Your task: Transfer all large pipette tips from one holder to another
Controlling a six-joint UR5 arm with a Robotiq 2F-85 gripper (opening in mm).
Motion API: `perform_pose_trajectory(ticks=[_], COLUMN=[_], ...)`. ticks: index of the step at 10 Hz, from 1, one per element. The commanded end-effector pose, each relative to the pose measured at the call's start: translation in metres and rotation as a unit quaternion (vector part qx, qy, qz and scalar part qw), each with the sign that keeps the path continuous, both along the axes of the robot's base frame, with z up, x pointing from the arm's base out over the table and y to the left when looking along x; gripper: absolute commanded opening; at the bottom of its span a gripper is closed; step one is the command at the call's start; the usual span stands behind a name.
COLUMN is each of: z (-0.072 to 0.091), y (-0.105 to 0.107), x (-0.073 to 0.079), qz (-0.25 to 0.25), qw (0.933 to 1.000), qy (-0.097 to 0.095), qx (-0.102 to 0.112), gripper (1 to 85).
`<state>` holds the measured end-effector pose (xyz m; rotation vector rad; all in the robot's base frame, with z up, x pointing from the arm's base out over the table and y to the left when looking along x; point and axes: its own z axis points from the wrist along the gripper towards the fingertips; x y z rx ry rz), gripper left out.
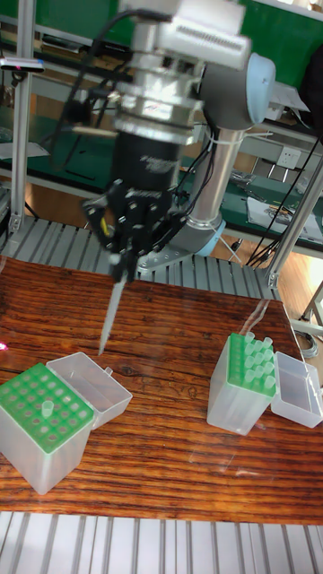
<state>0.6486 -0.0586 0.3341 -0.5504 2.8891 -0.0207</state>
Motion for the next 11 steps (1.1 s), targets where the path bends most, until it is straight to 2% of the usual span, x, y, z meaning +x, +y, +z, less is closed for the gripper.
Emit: perform_pose_trajectory(ticks=[1,2,6,8,10,11], z=[0.007,0.007,-0.005,-0.015,-0.018,-0.018], y=[0.042,0.057,0.103,0.12,0.112,0.102], x=[-0.031,-0.034,-0.054,-0.07,-0.067,-0.065], qz=[-0.026,-0.035,-0.053,-0.047,-0.053,-0.038], qw=[0.9995,0.999,0.9978,0.9972,0.9977,0.9991], qy=[-0.007,-0.007,-0.003,0.023,0.016,0.01], qx=[0.014,0.026,0.04,0.054,0.039,0.016], gripper=[1.0,1.0,1.0,1.0,1.0,1.0])
